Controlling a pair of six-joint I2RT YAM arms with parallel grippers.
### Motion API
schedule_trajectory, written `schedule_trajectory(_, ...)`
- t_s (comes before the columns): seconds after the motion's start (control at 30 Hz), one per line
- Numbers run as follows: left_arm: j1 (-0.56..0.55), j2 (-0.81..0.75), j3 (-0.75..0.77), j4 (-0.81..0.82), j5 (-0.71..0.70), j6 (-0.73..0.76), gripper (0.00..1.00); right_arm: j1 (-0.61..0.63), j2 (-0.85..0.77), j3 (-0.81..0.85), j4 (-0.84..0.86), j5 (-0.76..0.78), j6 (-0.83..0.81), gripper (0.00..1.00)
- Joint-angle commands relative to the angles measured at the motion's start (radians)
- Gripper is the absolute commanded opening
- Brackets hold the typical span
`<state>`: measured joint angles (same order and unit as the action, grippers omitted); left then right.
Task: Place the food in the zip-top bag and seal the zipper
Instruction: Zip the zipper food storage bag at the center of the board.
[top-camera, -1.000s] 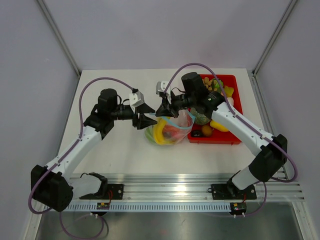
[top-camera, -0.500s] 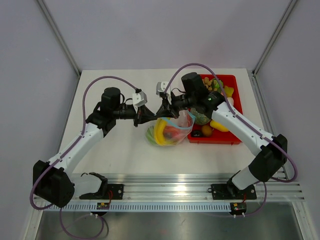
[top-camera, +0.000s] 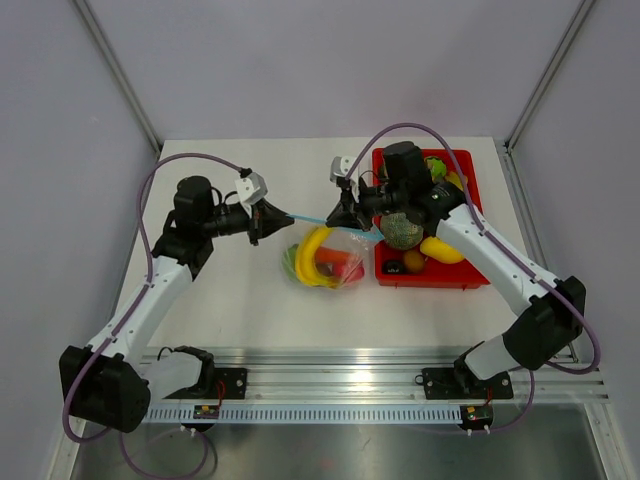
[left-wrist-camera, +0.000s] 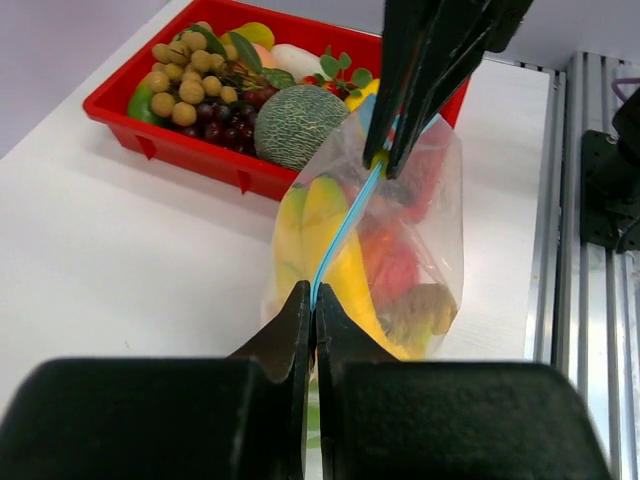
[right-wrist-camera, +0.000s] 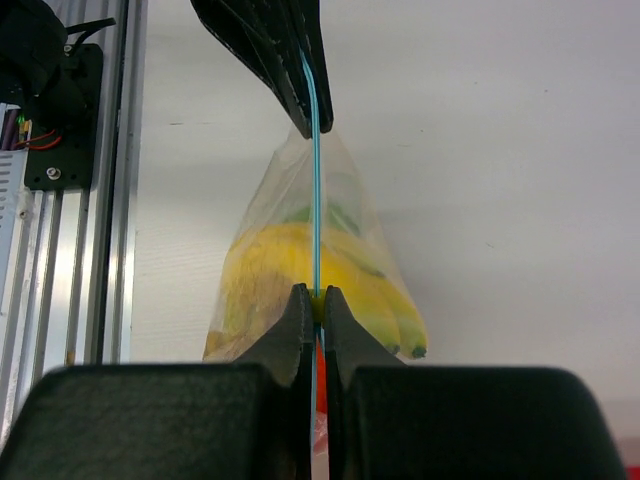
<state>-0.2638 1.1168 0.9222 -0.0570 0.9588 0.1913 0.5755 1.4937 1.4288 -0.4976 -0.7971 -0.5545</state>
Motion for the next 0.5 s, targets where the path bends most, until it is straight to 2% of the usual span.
schedule_trajectory(0.0,0.049,-0.032,-0.008,0.141,-0.096,-0.081,0.00,-0.040,-0.061,-0.016,-0.038,0.019,-0.015,0.00)
schedule_trajectory(0.2,0.090,-0.038,-0.019,0.210,-0.222,-0.142,0.00,-0.072,-0.096,-0.070,-0.032,0.038,-0.002,0.00)
schedule_trajectory(0.47,0.124,-0.038,0.000,0.227,-0.310,-0.164,0.00,-0.094,-0.141,-0.119,-0.048,0.096,-0.001,0.00)
